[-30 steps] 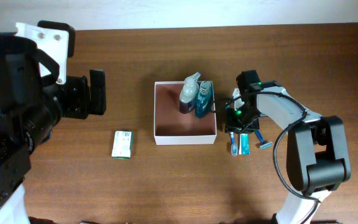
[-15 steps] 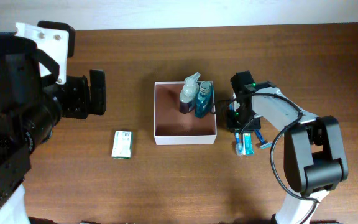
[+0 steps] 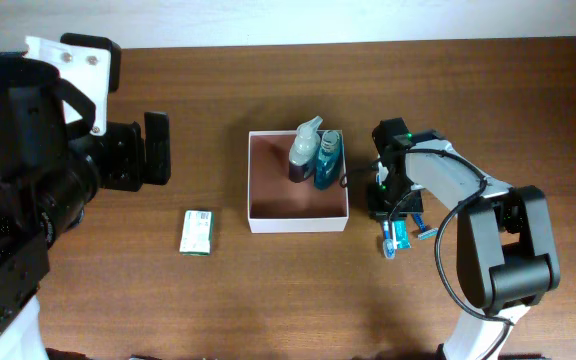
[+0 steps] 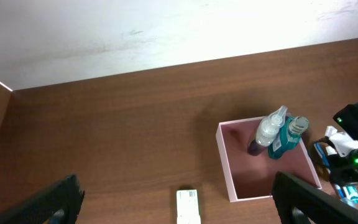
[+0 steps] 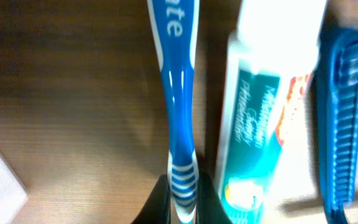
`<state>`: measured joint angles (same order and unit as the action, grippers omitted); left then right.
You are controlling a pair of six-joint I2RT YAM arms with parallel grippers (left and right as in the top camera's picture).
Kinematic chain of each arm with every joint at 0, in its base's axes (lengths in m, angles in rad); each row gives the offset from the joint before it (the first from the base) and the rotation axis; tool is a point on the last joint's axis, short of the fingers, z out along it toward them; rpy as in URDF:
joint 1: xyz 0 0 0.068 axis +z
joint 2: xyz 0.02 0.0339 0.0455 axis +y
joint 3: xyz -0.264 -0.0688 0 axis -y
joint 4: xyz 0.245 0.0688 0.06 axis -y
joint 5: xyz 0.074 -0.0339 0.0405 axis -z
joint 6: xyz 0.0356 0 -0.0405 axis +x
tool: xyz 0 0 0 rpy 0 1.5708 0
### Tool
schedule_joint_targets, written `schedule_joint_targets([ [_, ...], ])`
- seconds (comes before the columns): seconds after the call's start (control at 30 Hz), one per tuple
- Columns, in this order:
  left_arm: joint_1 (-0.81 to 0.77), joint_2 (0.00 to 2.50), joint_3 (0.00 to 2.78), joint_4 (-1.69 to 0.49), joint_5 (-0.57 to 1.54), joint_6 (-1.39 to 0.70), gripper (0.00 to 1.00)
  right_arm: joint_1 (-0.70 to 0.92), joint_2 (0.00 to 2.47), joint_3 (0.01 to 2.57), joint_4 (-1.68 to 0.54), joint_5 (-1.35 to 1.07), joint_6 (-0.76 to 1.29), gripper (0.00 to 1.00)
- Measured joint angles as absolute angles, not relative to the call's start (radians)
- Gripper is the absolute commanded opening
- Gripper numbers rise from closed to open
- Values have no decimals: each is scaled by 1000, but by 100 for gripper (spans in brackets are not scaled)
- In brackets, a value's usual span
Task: Pack container
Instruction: 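Carry the toothbrush into the box and release it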
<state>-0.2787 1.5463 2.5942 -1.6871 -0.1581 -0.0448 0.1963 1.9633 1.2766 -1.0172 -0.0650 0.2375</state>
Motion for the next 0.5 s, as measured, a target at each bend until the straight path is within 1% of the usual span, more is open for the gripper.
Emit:
schedule_joint_targets([
  [0.1, -279, 1546, 2594, -1687, -158, -45, 99, 197, 1926, 1311, -1092, -68, 246, 4],
  [0.27, -279, 1546, 2594, -1687, -158, -45, 99, 218, 1744, 1373, -1188, -71, 258, 4],
  [0.37, -279, 1546, 2594, -1687, -158, -45, 99, 275, 1600, 1394, -1201, -76, 246, 4],
  [0.5, -279, 1546, 2594, -1687, -158, -45, 100, 406, 1470, 1401, -1170, -99, 155, 4],
])
